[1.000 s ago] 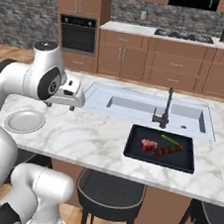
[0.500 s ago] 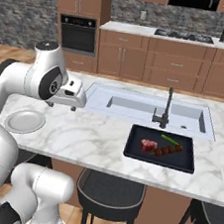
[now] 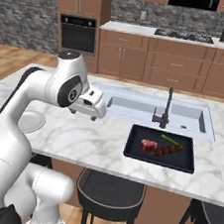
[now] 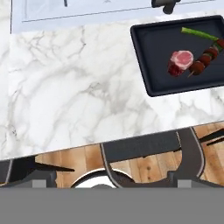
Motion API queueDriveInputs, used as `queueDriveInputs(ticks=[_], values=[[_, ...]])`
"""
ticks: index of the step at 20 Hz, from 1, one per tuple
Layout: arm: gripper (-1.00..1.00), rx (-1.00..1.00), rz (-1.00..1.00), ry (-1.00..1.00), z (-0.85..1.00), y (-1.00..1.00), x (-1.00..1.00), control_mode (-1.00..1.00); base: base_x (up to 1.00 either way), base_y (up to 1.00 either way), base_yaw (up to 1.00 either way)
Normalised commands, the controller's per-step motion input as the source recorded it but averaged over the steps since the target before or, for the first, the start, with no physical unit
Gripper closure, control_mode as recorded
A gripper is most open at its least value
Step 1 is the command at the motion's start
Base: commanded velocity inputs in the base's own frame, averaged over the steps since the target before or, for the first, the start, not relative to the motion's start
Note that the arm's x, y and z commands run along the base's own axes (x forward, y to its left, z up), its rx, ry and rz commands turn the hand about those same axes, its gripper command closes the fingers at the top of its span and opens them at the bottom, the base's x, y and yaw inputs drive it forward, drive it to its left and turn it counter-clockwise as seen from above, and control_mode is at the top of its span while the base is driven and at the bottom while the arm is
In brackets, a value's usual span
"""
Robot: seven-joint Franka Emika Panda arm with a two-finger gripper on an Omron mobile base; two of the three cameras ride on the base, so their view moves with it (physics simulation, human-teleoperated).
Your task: Create a steak meal by picking up the steak and asparagus from the tray and placing them on the plate. Leave the kebabs on the tray.
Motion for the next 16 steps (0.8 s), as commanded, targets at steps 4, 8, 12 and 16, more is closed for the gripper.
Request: queueDriveInputs(ticks=[4,8,12,16], values=[[-1.0,0.05,-0.2,0.0,-0.2,-0.86,0.23,-1.0,0.0,0.0,0.0],[-1.0,0.05,-0.18,0.0,-0.32,-0.99,0.19,-1.0,0.0,0.0,0.0],[-1.0,0.04,-0.13,0.0,-0.37,-0.84,0.29,-1.0,0.0,0.0,0.0],[-1.0,0.0,-0.07,0.07,-0.36,-0.56,0.63,-1.0,0.0,0.0,0.0]])
